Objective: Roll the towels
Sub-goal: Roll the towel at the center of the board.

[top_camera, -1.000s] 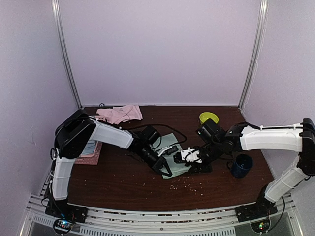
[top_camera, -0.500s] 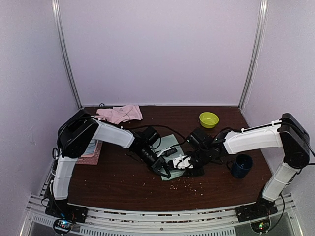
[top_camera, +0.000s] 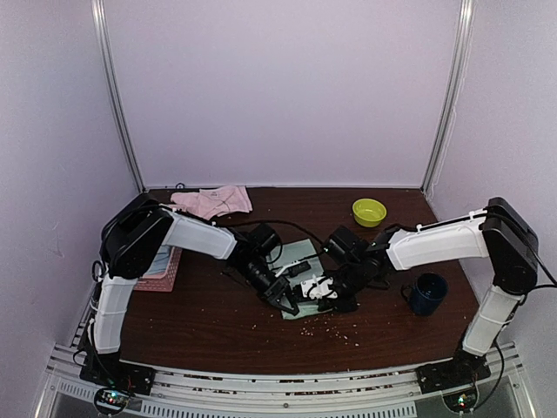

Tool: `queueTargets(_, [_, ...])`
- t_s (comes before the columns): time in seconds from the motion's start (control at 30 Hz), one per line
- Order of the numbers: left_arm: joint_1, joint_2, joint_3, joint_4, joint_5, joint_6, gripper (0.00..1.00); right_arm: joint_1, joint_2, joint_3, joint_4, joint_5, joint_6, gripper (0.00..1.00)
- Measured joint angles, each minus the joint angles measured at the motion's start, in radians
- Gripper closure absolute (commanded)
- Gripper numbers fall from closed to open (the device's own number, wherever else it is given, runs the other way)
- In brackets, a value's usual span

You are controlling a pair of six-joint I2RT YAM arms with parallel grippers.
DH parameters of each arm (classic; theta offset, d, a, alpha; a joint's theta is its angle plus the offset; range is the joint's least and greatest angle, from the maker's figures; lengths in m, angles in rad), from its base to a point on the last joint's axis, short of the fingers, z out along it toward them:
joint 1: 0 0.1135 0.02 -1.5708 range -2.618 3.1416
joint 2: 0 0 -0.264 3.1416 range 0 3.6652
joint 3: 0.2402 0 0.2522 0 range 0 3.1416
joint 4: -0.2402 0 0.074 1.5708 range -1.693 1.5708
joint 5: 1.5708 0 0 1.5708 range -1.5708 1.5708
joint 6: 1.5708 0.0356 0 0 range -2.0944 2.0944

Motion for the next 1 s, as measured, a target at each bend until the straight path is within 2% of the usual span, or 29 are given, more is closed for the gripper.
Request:
queueTargets(0.17, [0.003, -0.008, -0.018, -0.017, 0.006, 0.007, 1.0, -0.011, 0.042, 0.084, -0.123, -0.107, 0.054, 1.0])
queueTargets(0.4, [-0.001, -0.119, -0.174, 0.05, 0.056, -0.027, 1.0, -0.016, 0.102, 0.142, -0.232, -0.281, 0.129, 1.0])
queueTargets(0.63, [-0.001, -0.123, -0.18, 0.054, 0.069, -0.032, 1.0, -0.068, 0.187, 0.201, -0.309, -0.393, 0.167, 1.0])
queueTargets(0.8, [0.003, -0.108, -0.175, 0.069, 0.032, -0.047, 0.88, -0.127, 0.305, 0.272, -0.373, -0.494, 0.168, 1.0])
queueTargets(1.0, [0.033, -0.145, -0.186, 0.087, -0.085, -0.063, 0.61, -0.196, 0.415, 0.36, -0.496, -0.615, 0.188, 1.0])
